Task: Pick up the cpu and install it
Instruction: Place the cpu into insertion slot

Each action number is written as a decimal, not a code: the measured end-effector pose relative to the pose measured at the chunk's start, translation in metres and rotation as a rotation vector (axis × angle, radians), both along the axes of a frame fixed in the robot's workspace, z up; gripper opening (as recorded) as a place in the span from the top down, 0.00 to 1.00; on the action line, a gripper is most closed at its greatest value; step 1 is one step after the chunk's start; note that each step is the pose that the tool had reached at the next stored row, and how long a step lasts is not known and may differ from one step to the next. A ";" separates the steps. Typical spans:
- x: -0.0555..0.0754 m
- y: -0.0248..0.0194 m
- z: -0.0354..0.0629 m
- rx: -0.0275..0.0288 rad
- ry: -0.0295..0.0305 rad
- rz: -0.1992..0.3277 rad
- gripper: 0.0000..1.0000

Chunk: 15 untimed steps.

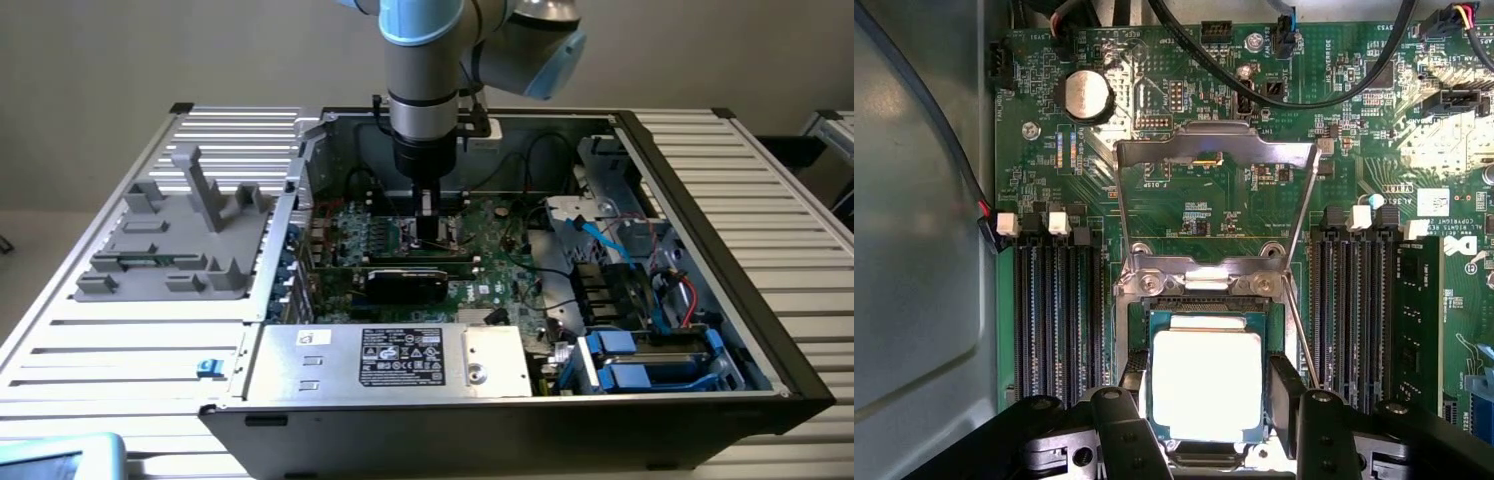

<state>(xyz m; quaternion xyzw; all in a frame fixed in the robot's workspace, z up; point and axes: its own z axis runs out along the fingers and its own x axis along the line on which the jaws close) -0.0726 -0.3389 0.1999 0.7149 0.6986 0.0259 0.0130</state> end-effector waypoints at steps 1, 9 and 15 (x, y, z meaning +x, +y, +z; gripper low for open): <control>0.000 0.0000 0.0000 0.0000 0.0000 0.000 0.44; 0.000 0.0000 -0.0001 0.0005 -0.0080 0.000 0.44; 0.000 0.0000 0.0000 0.0003 -0.0103 0.001 0.44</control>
